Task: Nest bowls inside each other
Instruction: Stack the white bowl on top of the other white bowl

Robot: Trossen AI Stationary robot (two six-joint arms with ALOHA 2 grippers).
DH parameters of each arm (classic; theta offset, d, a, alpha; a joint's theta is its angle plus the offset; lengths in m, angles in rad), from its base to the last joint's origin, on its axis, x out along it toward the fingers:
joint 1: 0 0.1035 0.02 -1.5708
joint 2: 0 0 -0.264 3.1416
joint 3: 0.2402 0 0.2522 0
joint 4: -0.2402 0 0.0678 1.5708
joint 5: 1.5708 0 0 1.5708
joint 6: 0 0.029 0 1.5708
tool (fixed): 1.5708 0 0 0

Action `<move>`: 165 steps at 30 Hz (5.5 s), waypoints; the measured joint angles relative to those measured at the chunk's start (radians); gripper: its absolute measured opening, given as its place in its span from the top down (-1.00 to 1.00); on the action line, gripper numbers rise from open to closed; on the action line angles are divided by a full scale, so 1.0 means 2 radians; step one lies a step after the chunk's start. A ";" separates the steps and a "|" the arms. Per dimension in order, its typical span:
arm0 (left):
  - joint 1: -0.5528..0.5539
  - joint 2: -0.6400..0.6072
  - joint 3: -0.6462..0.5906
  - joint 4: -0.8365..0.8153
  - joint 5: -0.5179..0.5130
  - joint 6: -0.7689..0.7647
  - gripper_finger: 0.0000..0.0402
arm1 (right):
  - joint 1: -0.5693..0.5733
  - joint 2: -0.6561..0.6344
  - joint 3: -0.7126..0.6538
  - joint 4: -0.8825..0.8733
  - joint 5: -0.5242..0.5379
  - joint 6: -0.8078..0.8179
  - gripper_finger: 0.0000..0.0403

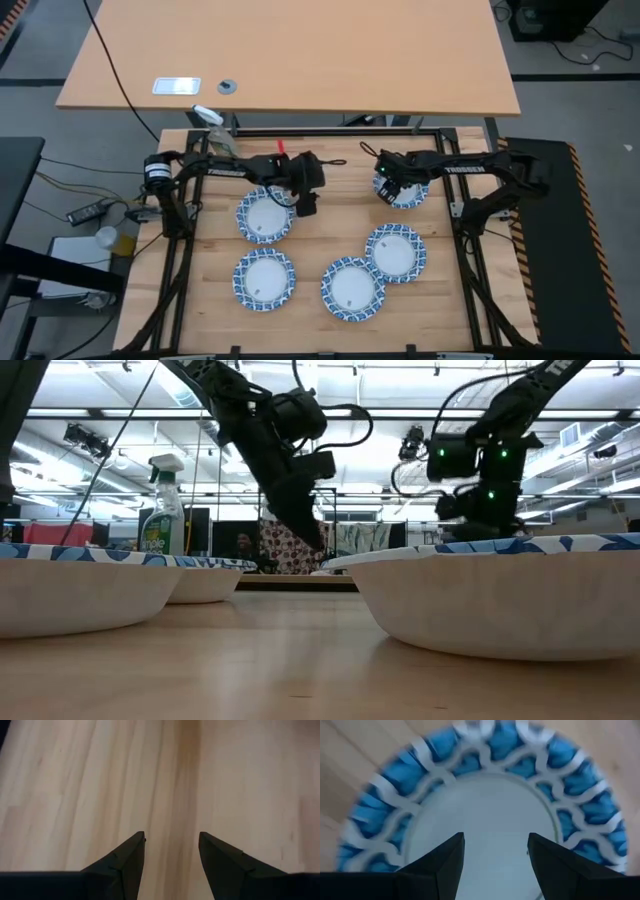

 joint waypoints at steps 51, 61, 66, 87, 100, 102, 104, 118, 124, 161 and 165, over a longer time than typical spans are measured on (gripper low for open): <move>0.020 -0.085 -0.053 0.035 -0.113 0.157 0.06 | 0.048 -0.176 -0.114 0.107 -0.057 -0.049 -0.09; 0.069 -0.024 0.000 -0.040 -0.005 0.098 0.11 | 0.017 -0.115 -0.113 0.134 -0.081 -0.077 -0.09; 0.036 0.001 0.004 -0.061 0.012 0.086 0.11 | 0.019 -0.093 -0.113 0.134 -0.117 -0.077 -0.09; 0.022 0.049 0.003 -0.099 0.033 0.099 0.11 | 0.023 -0.025 -0.113 0.248 -0.172 -0.081 -0.09; 0.023 0.054 0.002 -0.058 0.020 0.074 0.11 | 0.023 0.004 -0.113 0.315 -0.184 -0.102 -0.09; 0.021 0.054 0.003 -0.038 0.020 0.074 0.11 | 0.025 0.017 -0.113 0.328 -0.195 -0.102 -0.09; 0.017 0.054 0.003 -0.028 0.021 0.074 0.11 | 0.029 0.023 -0.113 0.343 -0.201 -0.100 -0.09; 0.024 0.003 0.002 -0.060 0.005 0.096 0.11 | 0.053 -0.007 -0.113 0.368 -0.179 -0.105 -0.08; 0.022 -0.015 0.003 -0.127 0.006 0.091 0.11 | 0.076 -0.007 -0.113 0.430 -0.170 -0.086 -0.08; -0.057 -0.102 -0.008 -0.282 -0.103 -0.031 0.11 | 0.158 0.108 -0.028 0.552 -0.151 -0.137 -0.07; -0.061 -0.138 -0.046 -0.281 -0.104 -0.055 0.11 | 0.158 0.129 0.002 0.552 -0.160 -0.154 -0.07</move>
